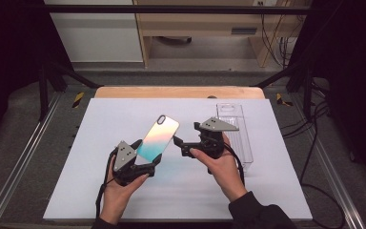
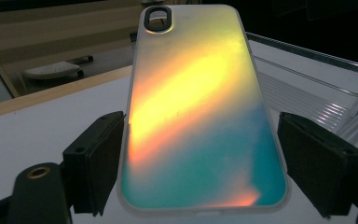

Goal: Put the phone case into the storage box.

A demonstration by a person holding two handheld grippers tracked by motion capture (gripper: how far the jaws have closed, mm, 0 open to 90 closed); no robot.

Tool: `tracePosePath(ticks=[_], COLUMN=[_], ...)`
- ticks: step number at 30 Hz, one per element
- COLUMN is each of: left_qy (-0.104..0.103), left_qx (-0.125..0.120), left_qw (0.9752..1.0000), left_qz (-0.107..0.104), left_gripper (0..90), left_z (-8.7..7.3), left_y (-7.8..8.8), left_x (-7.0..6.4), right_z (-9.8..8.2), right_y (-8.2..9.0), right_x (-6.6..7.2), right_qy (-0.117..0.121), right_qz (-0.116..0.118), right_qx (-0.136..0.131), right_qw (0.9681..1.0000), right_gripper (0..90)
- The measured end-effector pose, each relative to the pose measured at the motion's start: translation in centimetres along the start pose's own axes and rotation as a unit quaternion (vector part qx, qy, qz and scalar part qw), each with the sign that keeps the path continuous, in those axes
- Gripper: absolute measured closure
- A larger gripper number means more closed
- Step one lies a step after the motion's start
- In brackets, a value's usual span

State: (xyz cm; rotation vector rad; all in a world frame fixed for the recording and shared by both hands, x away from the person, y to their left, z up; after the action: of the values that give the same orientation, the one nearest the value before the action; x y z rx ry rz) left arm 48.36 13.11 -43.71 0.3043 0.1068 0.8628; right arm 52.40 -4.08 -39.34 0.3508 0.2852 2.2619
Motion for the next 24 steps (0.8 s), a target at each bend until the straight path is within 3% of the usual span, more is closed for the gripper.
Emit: tracePosePath(ticks=[11,24], left_qy=[-0.005,-0.011], left_qx=[-0.004,-0.009], left_qw=[1.0000,0.9998], left_qz=[-0.004,-0.011], left_gripper=[16.9,16.9], left_z=[0.2,0.5], left_y=[0.0,-0.1], left_x=[-0.5,-1.3], right_z=[-0.6,-0.9], right_y=[-1.5,-2.5], right_x=[0.5,0.5], right_qy=[-0.023,-0.053], right_qz=[0.020,0.046], right_qx=[0.010,0.023], right_qw=[0.9995,0.9973], right_gripper=[13.9,27.5])
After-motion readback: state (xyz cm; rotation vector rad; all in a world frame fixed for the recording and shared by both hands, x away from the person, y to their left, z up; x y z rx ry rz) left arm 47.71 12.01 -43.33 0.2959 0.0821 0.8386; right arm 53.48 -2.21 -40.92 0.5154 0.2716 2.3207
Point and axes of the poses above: each handheld gripper's, and its own axes: y roughly backward along the jaws, z roughly out of its top, x roughly to its left, the point moved 7 cm from there along -y, roughly forward along the jaws, and after that the axes turned 3 degrees about -z, right-handed, at the moved point
